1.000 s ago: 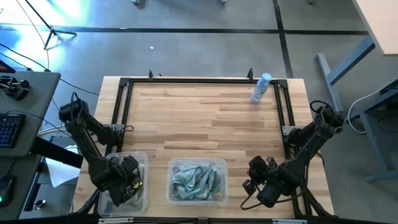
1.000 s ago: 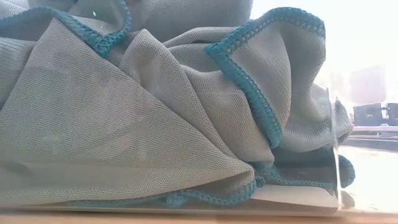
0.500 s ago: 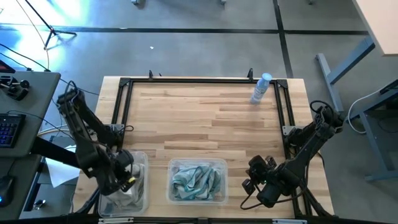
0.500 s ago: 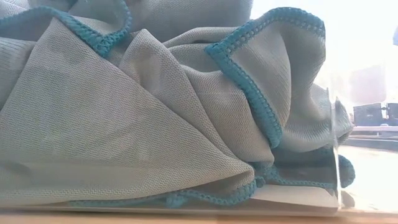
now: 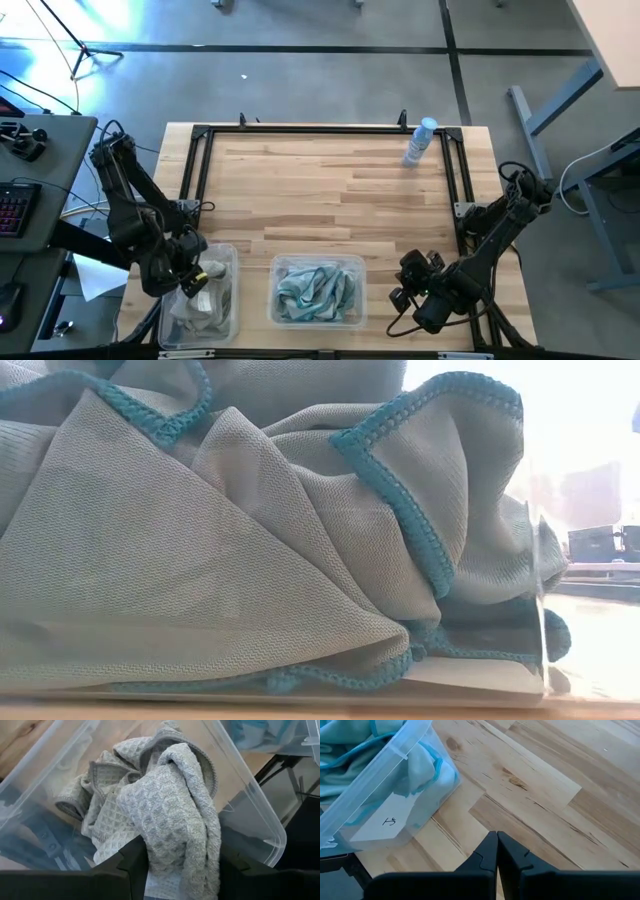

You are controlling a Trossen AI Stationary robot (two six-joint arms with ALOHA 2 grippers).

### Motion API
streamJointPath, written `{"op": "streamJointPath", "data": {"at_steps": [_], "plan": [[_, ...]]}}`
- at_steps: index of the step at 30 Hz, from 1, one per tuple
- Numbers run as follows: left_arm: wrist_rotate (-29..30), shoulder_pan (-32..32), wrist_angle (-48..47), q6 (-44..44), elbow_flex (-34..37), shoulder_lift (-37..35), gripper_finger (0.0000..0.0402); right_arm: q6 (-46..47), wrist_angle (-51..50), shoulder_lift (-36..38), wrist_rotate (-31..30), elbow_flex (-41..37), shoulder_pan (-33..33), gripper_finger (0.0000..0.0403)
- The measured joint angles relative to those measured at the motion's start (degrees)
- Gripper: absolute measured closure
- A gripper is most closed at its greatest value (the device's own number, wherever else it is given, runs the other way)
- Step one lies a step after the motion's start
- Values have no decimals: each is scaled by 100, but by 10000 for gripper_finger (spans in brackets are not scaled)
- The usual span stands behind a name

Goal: Sort microfiber towel by color & place in baskets
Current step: Put the grey towel into the left transparent bin

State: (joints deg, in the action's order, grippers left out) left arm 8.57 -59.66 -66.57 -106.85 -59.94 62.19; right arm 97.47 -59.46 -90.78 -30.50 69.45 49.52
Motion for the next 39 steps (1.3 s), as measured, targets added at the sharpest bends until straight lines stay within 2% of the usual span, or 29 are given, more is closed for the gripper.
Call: {"op": "streamJointPath", "data": {"at_steps": [15, 19, 26, 29, 39], "plan": [[7, 0, 22, -84, 20, 178, 252, 1, -111, 0, -2, 0, 0, 403], [-324, 0, 114, -249, 280, 195, 249, 2, -111, 0, -1, 0, 0, 403], [-537, 0, 823, -205, 788, 199, 218, 2, -109, 0, -90, 0, 0, 403], [-604, 0, 829, -40, 811, 189, 203, 2, -111, 0, -92, 0, 0, 403], [-920, 0, 850, -473, 811, -575, 188, 4, -109, 0, -92, 0, -2, 403]]}}
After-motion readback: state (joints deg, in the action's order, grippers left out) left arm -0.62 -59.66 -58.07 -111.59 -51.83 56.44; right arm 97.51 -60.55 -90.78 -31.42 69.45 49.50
